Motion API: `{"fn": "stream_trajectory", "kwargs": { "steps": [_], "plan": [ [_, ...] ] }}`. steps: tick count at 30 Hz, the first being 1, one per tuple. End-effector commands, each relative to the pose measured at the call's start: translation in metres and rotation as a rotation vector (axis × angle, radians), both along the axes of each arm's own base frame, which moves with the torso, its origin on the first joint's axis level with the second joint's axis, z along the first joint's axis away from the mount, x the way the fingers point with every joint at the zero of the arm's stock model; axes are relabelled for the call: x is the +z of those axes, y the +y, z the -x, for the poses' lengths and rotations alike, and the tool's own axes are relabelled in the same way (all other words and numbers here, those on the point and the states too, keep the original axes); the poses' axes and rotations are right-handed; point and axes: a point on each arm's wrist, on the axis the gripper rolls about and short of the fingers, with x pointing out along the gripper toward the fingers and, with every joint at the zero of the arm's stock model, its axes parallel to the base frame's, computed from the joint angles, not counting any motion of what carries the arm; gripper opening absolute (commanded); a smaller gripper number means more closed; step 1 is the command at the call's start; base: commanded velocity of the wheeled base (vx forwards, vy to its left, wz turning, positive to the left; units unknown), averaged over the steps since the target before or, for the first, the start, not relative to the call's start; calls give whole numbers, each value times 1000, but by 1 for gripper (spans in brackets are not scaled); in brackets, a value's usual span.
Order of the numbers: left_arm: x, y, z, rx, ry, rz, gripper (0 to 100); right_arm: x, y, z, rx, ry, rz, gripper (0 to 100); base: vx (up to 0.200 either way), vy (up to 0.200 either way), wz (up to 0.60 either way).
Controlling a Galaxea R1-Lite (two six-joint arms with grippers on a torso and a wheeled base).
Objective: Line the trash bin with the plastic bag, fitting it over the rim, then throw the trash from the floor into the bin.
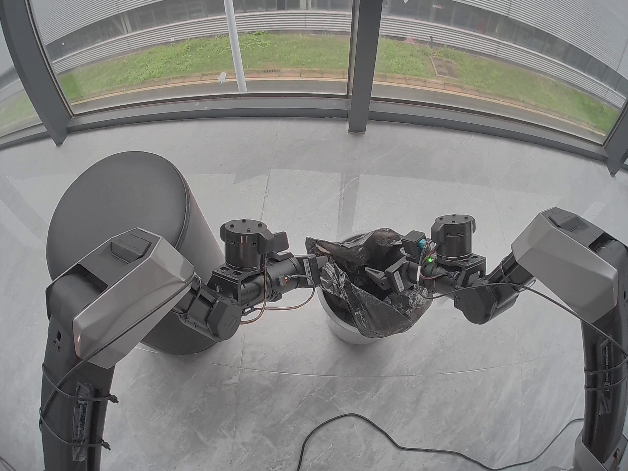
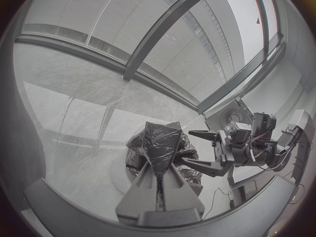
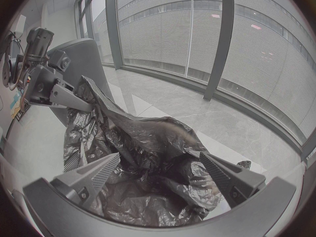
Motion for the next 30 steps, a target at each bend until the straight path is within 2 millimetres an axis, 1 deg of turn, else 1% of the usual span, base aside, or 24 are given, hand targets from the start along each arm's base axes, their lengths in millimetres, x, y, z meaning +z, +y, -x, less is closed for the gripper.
{"fn": "stream_trajectory", "kwargs": {
  "steps": [1,3,6,12,15,22,30],
  "plan": [
    [12,1,8,-10,-6,4,0,-11,18,-32,1,-73,-29,100,0,0,0],
    [9,2,10,-12,7,-1,0,-4,22,-46,-9,-134,-50,100,0,0,0],
    [3,4,12,-10,26,-9,0,3,25,-54,-24,-176,-67,100,0,0,0],
    [-7,5,12,-8,53,-19,0,13,23,-51,-24,-215,-82,100,0,0,0],
    [-12,5,12,-8,67,-23,0,11,23,-50,-22,-206,-79,100,0,0,0],
    [-11,5,15,-8,73,-23,0,10,26,-49,-16,-204,-79,100,0,0,0],
    [-10,4,11,-2,58,-19,0,9,25,-49,-18,-204,-80,100,0,0,0]
  ]
}}
